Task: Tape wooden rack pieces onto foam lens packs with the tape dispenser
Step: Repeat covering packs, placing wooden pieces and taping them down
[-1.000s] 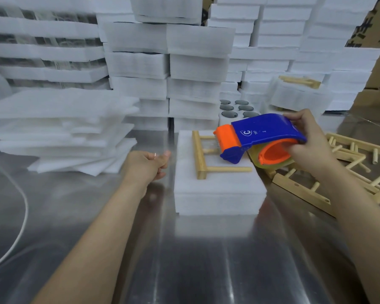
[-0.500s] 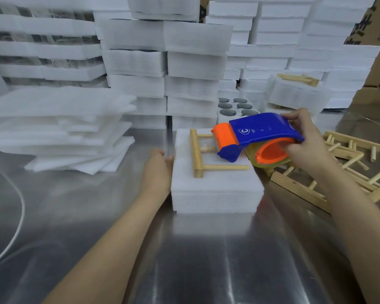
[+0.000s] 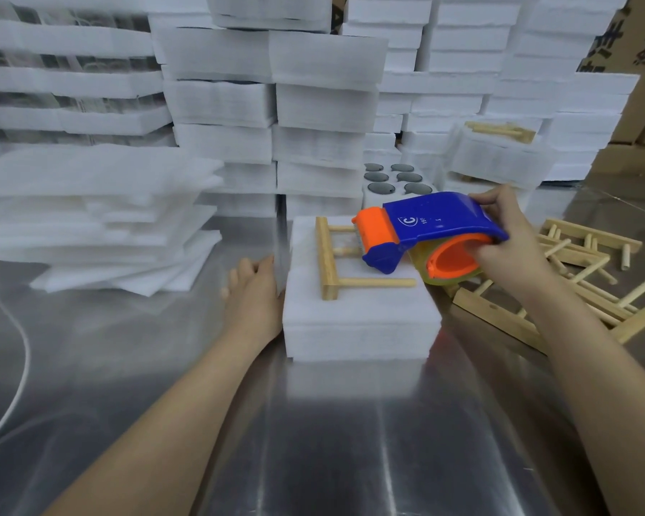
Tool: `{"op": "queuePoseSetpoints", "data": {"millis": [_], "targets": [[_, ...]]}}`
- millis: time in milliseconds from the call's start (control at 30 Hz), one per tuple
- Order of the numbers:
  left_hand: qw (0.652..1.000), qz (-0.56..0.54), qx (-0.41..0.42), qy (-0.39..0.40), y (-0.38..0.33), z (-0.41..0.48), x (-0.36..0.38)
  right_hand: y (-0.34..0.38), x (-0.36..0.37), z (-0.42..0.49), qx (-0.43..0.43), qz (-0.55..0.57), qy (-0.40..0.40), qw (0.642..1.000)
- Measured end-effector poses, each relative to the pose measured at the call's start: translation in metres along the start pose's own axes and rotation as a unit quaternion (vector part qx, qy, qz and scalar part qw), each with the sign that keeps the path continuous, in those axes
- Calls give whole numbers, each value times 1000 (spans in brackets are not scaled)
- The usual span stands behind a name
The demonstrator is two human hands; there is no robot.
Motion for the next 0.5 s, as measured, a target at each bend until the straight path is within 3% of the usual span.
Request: {"op": "queuePoseSetpoints", "data": {"millis": [100,167,233,333,500], "targets": [[996,-88,-16,10,-4,4,-11,-1,0,2,1,5,1,1000],[984,-173,15,-50,-33,12,-39,-2,0,2,3,6,-3,1000],[980,-192,44,-19,-72,17,-41,-5,1,2,4,6,-4,1000],[988,-111,76,71,-112,10,-7,-8,2,2,6,12,-5,1000],[991,24,109,78,-108,15,18,-11,2,2,0,19,-3,1000]]}}
Point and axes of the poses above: each hand's wrist, its own z-axis towards the middle knuckle, its own x-axis out of the palm, y = z × x, the point moved 10 cm from there along z, towards the middle knuckle
